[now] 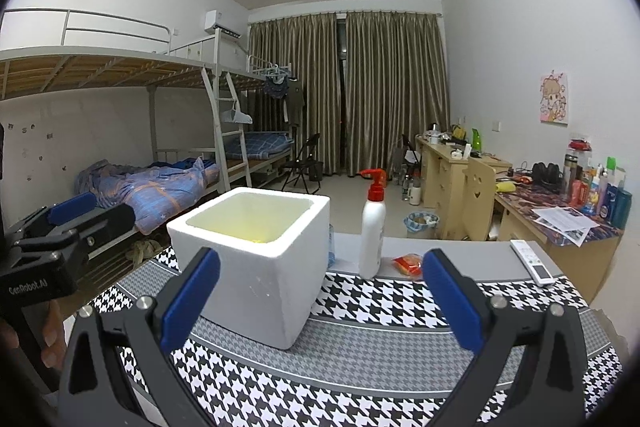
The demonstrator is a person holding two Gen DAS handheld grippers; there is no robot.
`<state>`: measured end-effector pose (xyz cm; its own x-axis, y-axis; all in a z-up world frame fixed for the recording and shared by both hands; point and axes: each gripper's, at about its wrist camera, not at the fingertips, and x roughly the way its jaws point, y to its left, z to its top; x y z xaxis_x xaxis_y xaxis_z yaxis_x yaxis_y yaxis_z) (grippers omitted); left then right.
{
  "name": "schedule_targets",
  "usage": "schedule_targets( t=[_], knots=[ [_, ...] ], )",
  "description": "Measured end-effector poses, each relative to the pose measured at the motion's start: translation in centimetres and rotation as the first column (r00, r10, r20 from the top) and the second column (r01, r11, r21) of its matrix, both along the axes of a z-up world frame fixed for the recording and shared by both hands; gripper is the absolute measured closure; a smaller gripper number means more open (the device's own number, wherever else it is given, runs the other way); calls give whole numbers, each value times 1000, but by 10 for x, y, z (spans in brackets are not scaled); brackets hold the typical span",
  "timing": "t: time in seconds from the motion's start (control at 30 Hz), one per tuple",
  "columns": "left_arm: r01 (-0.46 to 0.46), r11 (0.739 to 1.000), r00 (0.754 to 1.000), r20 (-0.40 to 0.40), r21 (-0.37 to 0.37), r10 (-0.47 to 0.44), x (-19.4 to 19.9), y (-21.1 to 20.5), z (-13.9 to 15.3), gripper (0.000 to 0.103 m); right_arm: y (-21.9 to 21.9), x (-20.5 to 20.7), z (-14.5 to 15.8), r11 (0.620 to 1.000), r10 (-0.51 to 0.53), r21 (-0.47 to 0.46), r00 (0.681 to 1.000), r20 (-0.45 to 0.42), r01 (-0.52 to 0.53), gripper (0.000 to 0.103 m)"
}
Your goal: Organize soft objects
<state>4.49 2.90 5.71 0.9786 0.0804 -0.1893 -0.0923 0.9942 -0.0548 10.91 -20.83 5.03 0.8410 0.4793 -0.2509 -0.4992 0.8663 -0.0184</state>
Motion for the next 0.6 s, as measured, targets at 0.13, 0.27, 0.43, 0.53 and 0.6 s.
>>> schedule_targets(
  t=[0.13,0.27,0.43,0.53,0.6],
  knots=[
    [11,1000,1000,-2,23,-11,-1,-5,-4,1,-3,-3,-2,1000,3,2,1000,13,-3,1],
    [-7,1000,1000,-2,29,7,-3,-7,-7,1,-4,-4,-5,1000,-2,11,1000,9,2,1],
    [-40,999,999,-12,21,41,-3,-8,-16,1,-9,-5,-11,1000,-3,25,1000,-2,3,1],
    [-39,999,999,-17,21,40,-4,-7,-19,1,-11,-6,-15,1000,-10,26,1000,-3,10,1],
    [-28,999,999,-18,22,28,-5,-7,-20,1,-13,-7,-17,1000,-8,28,1000,-6,9,1]
  ],
)
